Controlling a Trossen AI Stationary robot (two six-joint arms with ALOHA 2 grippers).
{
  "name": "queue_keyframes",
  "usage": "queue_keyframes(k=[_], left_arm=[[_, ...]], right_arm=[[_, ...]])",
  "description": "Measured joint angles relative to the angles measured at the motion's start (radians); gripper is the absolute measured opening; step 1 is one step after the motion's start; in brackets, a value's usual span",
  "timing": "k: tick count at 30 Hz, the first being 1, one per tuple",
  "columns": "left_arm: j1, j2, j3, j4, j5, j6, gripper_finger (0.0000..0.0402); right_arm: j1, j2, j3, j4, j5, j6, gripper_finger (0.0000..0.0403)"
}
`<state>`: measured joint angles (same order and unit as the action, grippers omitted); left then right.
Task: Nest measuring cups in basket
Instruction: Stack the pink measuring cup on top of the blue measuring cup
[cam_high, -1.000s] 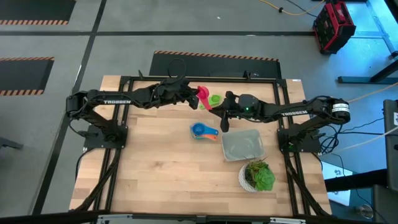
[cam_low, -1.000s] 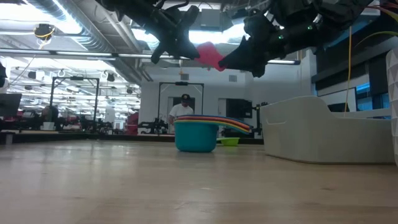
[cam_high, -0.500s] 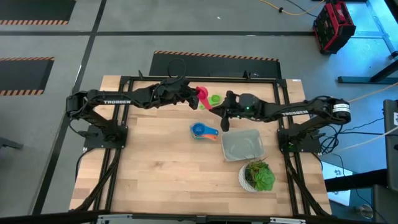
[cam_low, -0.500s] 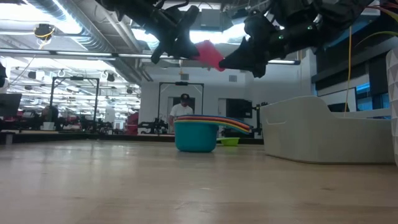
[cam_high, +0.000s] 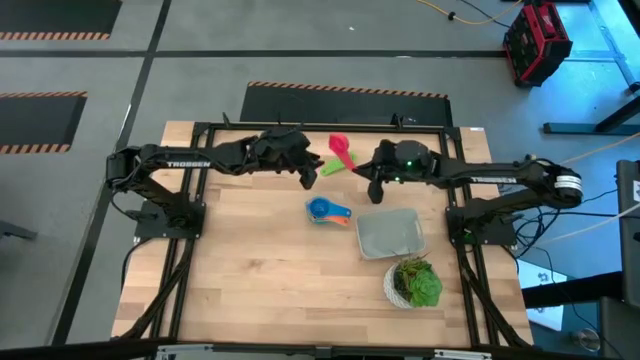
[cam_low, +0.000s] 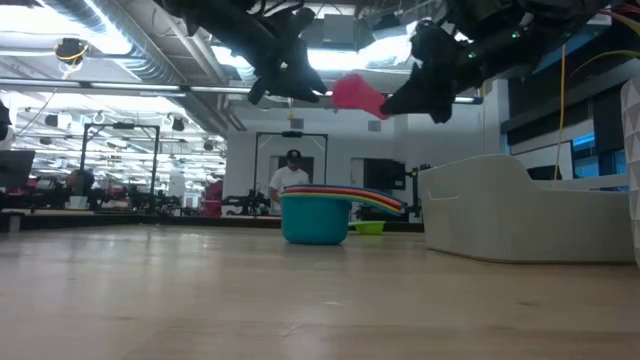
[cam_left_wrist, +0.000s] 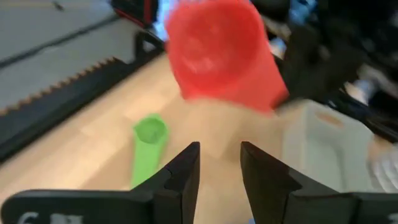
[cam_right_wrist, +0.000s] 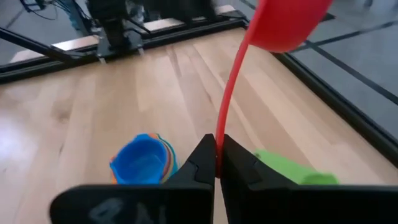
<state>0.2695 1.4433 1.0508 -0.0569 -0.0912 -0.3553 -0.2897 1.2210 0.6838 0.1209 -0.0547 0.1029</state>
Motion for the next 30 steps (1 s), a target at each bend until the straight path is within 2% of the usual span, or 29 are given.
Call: queue_keyframes(k=[4,6,9,14,16,23,30], left_arm=[[-0.015,0.000,0.000,-0.046,0.070,0.013,0.0110],[-0.027,0.000,0.000,-0.073,0.086,0.037,0.0110],[-0.047,0.000,0.000,-0.120,0.083,0.079,0.0110],[-0.057,0.000,0.000,-0.278,0.083,0.172,0.0110],[-0.056,0.000,0.000,-0.345,0.081,0.199,0.0110],[-0.057,0.000,0.000,-0.518,0.028,0.236,0.0110],[-0.057,0.000,0.000,-0.692,-0.091,0.236,0.0110]], right_arm=[[-0.039,-0.074,0.000,-0.101,-0.011,0.001,0.0008],[-0.057,-0.108,0.000,-0.141,-0.071,0.002,0.0008],[-0.079,-0.150,0.000,-0.176,-0.226,0.061,0.0008],[-0.110,-0.168,0.000,-0.187,-0.589,0.189,0.0008],[-0.109,-0.155,0.001,-0.186,-0.668,0.212,0.0008],[-0.092,-0.030,0.001,-0.128,-0.679,0.214,0.0008],[-0.090,0.139,0.001,0.058,-0.815,0.267,0.0009]])
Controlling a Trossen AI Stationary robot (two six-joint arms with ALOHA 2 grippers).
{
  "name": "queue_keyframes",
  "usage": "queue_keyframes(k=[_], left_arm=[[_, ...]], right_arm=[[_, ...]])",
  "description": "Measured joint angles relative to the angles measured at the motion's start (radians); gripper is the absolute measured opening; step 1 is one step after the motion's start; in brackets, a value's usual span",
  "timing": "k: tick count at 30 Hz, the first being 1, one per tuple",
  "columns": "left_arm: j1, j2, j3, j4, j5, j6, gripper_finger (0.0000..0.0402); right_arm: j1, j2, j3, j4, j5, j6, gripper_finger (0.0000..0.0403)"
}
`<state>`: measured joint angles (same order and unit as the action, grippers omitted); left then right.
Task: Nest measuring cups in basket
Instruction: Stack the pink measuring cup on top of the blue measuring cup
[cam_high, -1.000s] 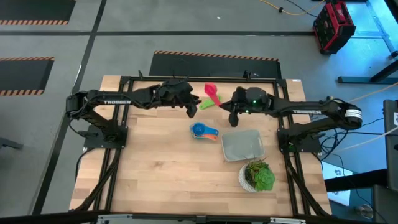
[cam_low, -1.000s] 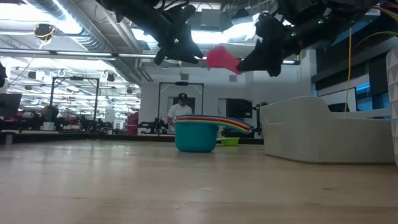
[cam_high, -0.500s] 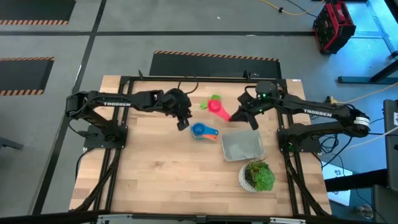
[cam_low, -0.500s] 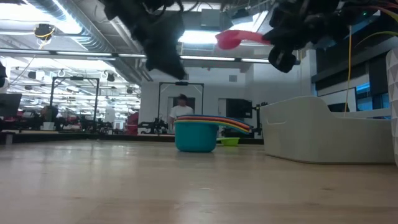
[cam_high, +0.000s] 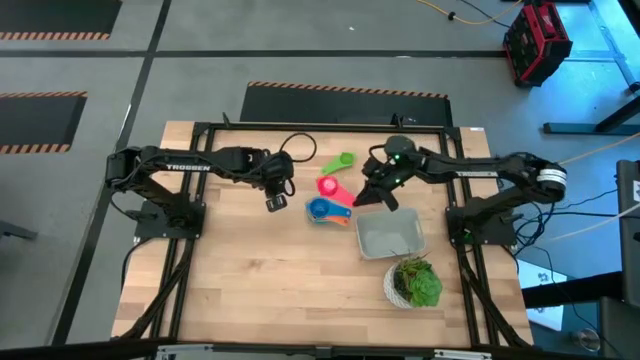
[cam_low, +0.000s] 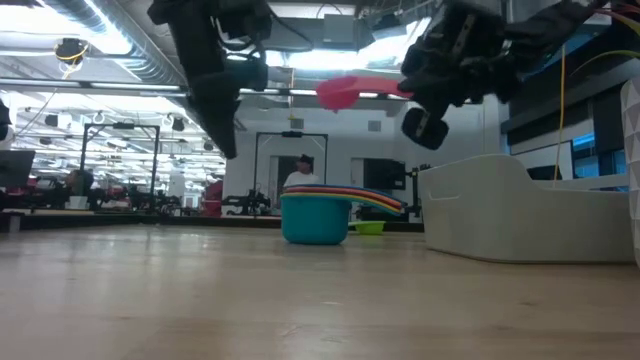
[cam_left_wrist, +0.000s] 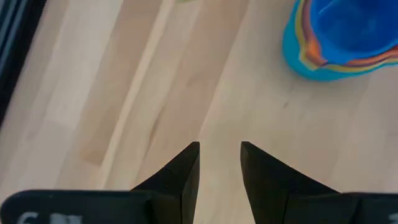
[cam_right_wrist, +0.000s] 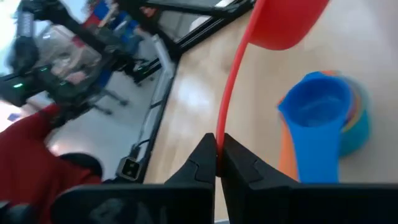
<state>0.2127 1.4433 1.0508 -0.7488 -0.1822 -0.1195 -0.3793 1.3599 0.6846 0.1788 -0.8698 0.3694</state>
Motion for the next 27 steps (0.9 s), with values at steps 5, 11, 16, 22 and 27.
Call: queue_keyframes(k=[5,11,16,22,27], left_arm=[[0.000,0.000,0.000,-0.013,-0.018,-0.001,0.0110],[0.000,0.000,0.000,-0.011,-0.018,-0.002,0.0110],[0.000,0.000,0.000,-0.007,-0.018,-0.004,0.0110],[0.000,0.000,0.000,-0.006,-0.018,-0.004,0.0110],[0.000,0.000,0.000,-0.002,-0.017,-0.004,0.0110]], right_arm=[[0.021,0.102,0.000,0.044,-0.026,0.014,0.0009],[0.037,0.202,0.000,0.069,-0.041,-0.011,0.0009],[0.037,0.255,0.000,0.141,-0.072,-0.011,0.0010],[0.037,0.295,0.000,0.155,-0.077,-0.012,0.0010],[0.037,0.331,0.000,0.162,-0.094,-0.012,0.0010]])
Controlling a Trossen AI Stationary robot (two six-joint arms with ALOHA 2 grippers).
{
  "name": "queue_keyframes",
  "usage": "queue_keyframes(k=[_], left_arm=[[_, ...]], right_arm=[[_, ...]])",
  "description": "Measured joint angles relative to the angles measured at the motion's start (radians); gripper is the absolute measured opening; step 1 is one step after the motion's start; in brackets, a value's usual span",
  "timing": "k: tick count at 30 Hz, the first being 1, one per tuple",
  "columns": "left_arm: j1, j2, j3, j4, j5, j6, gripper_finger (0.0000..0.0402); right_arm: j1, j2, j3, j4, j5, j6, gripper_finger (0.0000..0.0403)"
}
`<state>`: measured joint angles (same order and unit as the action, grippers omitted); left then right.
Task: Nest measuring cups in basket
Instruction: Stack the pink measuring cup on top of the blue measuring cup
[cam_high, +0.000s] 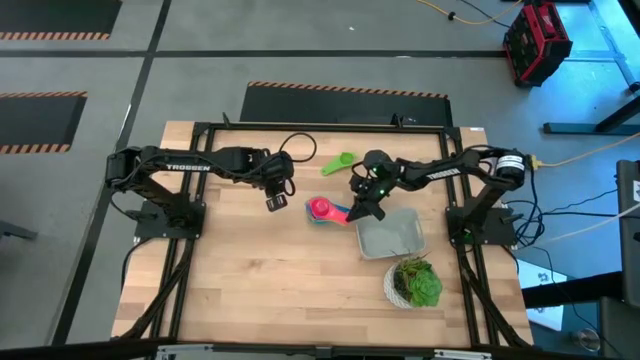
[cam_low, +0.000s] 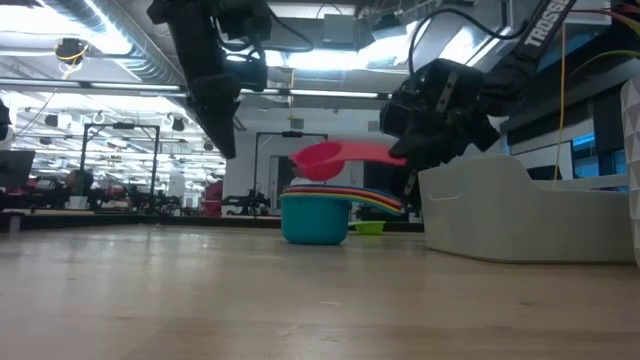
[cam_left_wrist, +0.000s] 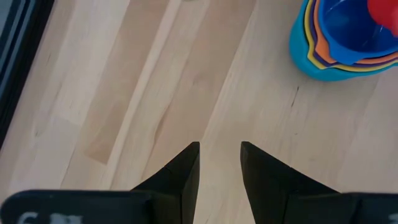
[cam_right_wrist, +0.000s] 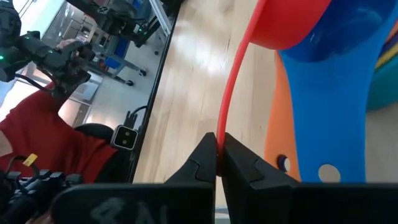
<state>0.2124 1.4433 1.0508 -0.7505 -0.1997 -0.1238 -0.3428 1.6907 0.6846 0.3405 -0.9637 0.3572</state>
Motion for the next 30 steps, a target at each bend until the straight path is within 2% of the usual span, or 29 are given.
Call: queue_keyframes(k=[19,30], left_arm=[[0.000,0.000,0.000,0.003,0.003,-0.004,0.0110],[0.000,0.000,0.000,0.003,0.003,-0.004,0.0110]], right_arm=[[-0.001,0.016,0.000,0.008,0.008,0.001,0.0014],[-0.001,0.016,0.000,0.008,0.027,0.001,0.0045]])
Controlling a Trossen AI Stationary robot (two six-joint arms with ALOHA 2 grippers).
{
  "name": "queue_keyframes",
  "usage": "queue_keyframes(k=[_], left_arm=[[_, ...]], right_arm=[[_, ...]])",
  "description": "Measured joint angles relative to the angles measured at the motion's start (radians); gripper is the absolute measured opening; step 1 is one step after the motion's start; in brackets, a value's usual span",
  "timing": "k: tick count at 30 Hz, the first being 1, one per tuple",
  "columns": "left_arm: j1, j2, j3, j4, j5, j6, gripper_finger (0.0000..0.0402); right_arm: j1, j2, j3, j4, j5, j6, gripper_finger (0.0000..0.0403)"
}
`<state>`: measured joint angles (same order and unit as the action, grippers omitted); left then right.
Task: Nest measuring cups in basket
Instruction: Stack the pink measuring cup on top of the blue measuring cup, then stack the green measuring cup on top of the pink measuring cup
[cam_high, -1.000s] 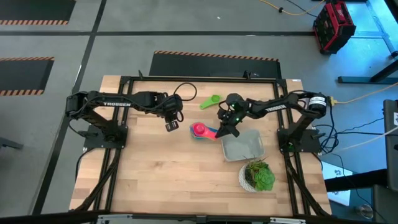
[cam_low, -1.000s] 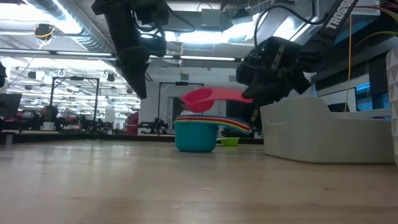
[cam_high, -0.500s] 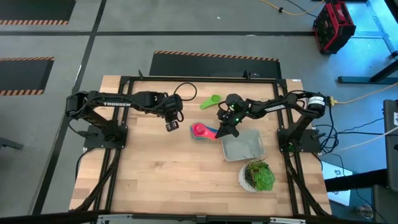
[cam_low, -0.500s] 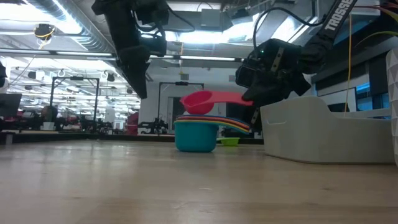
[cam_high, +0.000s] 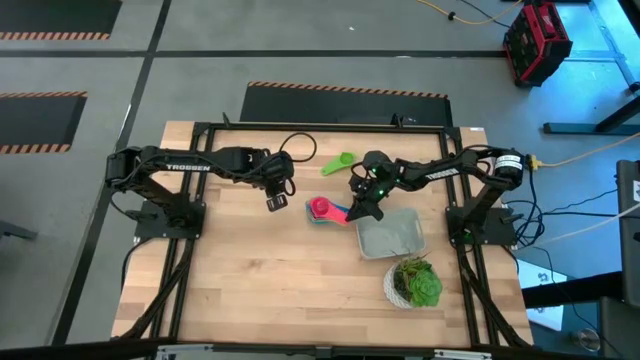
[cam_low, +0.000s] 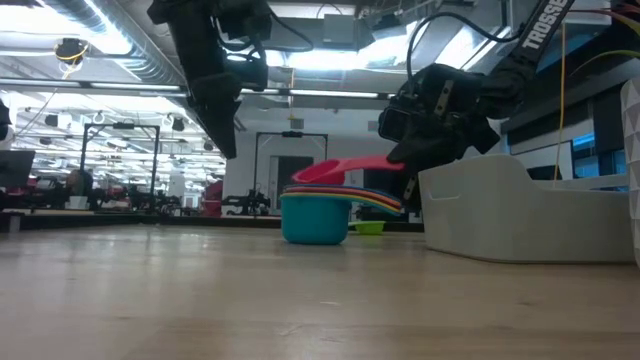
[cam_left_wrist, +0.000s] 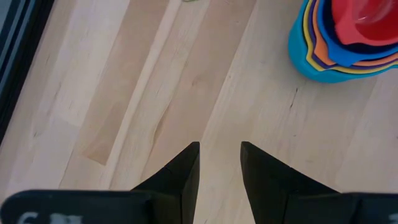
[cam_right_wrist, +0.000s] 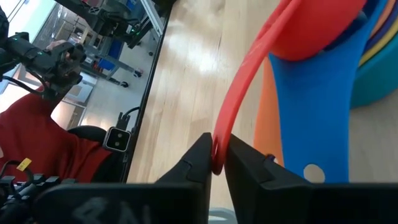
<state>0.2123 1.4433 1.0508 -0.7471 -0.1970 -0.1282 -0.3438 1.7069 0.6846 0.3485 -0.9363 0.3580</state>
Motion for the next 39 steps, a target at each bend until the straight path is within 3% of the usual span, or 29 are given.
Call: queue_keyframes(k=[12,30,39], left_arm=[[0.000,0.000,0.000,0.000,0.000,0.000,0.0110],[0.000,0.000,0.000,0.002,0.000,-0.004,0.0110],[0.000,0.000,0.000,0.120,0.000,-0.001,0.0110]], right_arm=[[-0.006,0.000,0.000,0.004,0.000,0.003,0.0048],[-0.128,0.000,0.000,0.004,0.001,0.057,0.0048],[-0.188,0.000,0.038,0.066,-0.021,0.082,0.0048]])
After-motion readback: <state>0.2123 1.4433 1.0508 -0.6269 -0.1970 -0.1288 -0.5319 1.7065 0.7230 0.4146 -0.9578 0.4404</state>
